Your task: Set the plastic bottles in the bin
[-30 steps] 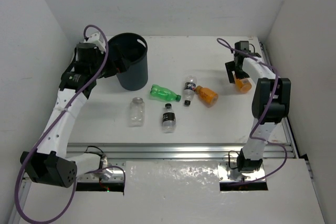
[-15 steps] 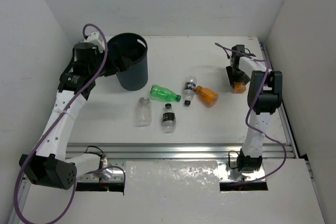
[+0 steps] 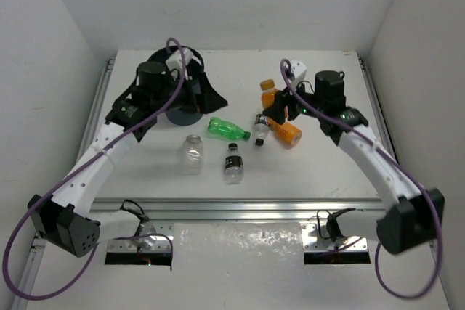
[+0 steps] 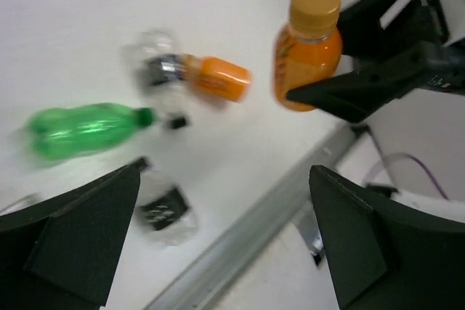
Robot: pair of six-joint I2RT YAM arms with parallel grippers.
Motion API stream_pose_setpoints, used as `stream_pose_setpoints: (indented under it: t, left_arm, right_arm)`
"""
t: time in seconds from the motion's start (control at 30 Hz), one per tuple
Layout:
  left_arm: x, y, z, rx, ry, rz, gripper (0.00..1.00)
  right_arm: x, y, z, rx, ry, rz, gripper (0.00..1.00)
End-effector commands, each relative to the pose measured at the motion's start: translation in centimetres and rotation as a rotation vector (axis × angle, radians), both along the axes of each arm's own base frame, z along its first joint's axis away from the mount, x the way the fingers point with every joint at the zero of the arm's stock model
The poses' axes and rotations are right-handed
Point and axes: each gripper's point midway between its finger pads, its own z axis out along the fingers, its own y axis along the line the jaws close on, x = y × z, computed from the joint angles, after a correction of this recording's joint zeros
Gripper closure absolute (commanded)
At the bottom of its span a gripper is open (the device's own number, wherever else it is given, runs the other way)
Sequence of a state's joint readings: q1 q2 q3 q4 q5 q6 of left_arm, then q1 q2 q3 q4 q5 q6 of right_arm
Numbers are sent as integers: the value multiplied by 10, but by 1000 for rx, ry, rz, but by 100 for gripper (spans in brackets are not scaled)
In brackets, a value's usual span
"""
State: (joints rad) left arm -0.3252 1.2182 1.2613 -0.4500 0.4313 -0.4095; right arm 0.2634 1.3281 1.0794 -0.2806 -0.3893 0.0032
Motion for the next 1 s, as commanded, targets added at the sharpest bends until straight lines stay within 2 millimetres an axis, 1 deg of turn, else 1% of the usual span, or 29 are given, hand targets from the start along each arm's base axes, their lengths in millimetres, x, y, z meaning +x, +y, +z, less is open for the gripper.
stream_pose_setpoints:
  t: [0.0,0.03,0.07,0.1,0.2,0.27,0.3,0.43,0.47,0.53,0.63,0.67,0.7,0.73,0.77,0.8,0.83,0.87,0.9,0.93,0.97]
  left_arm:
    - [-31,-45,49,-147,-124,-210,0]
    - [-43,-58,58,-188,-150,-282,0]
    - [-55,-68,64,-214,-167,-341,0]
    - [-71,-78,71,-247,-183,-432,0]
    - [-90,-95,80,-287,-213,-507,0]
    - [-97,-102,82,-302,-221,-533,0]
    - [-104,-108,82,-308,-219,-557,0]
    - [-104,-123,67,-267,-183,-549,0]
    - [-103,-128,60,-254,-168,-551,1]
    - [-107,-135,56,-245,-160,-569,5]
    - [-102,-139,58,-235,-167,-546,20]
    - [-98,-142,55,-229,-161,-540,34]
    - [-95,-143,59,-229,-169,-530,42]
    - [-90,-145,58,-223,-171,-522,50]
    - [-88,-146,60,-223,-176,-520,65]
    - [-88,-148,64,-229,-191,-527,74]
    - [-87,-149,67,-235,-201,-527,84]
    - [-84,-149,66,-234,-199,-518,100]
    - [-82,-149,69,-234,-202,-507,100]
    - [-80,-148,71,-232,-207,-491,100]
    - [-75,-145,72,-226,-216,-452,100]
  right_arm:
    - [-72,67,52,275,-165,442,88]
    - [-89,75,63,307,-214,530,88]
    - [-114,83,68,324,-248,599,88]
    - [-126,86,73,341,-267,633,87]
    - [-146,89,88,372,-330,665,86]
    - [-151,88,94,377,-331,673,86]
    - [-153,88,96,380,-334,676,86]
    - [-157,89,111,404,-349,675,86]
    - [-157,89,115,406,-356,673,85]
    - [-155,90,119,412,-349,667,84]
    - [-163,93,121,429,-325,719,83]
    - [-168,95,120,439,-312,736,82]
    - [-169,96,119,443,-307,741,82]
    - [-171,96,117,451,-310,748,81]
    - [-174,96,116,460,-306,758,80]
    - [-180,96,114,478,-283,776,80]
    - [-183,96,118,490,-311,790,80]
    - [-187,95,113,504,-293,791,76]
    - [-186,94,113,506,-299,774,70]
    - [-184,93,110,505,-290,749,62]
    - [-184,92,110,507,-290,731,35]
